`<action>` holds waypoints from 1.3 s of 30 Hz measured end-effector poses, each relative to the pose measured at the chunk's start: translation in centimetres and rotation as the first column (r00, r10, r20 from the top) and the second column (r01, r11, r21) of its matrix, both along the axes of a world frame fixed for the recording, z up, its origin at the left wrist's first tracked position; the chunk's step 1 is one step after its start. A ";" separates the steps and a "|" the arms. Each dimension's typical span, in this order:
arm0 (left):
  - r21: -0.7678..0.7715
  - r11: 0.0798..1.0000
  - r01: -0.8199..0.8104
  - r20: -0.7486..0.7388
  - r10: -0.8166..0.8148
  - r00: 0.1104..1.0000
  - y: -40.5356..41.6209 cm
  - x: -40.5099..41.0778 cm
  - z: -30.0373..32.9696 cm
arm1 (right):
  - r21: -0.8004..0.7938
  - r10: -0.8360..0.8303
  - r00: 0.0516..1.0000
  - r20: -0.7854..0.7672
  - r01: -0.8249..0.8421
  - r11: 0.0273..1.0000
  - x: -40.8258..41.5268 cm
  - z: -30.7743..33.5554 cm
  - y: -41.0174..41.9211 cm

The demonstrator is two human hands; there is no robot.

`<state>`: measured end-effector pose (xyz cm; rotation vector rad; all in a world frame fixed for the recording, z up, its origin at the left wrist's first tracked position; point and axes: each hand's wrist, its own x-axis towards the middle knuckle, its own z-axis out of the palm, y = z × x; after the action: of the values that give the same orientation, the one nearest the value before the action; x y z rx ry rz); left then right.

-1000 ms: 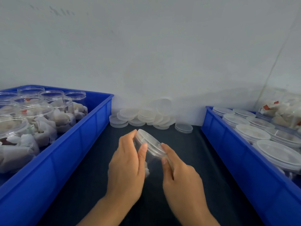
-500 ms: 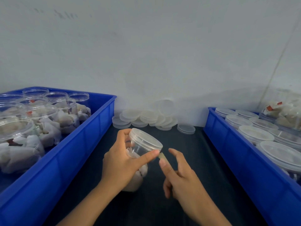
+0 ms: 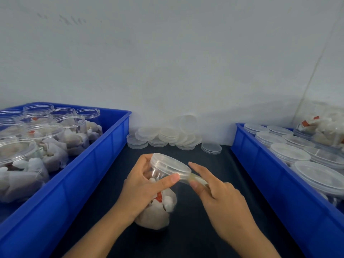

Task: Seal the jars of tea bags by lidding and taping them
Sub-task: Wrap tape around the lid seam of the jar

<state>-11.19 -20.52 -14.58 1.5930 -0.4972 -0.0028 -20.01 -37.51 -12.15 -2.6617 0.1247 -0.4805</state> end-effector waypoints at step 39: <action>0.142 0.953 -0.267 0.217 0.233 0.948 -0.4 -1.0 -0.3 | 0.414 0.120 0.993 -0.004 -0.108 0.904 -0.4 -1.6 2.0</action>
<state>-12.15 -20.95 -14.84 1.8262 -0.4537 0.3172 -20.45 -35.52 -13.78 -2.2442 0.0691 -0.3334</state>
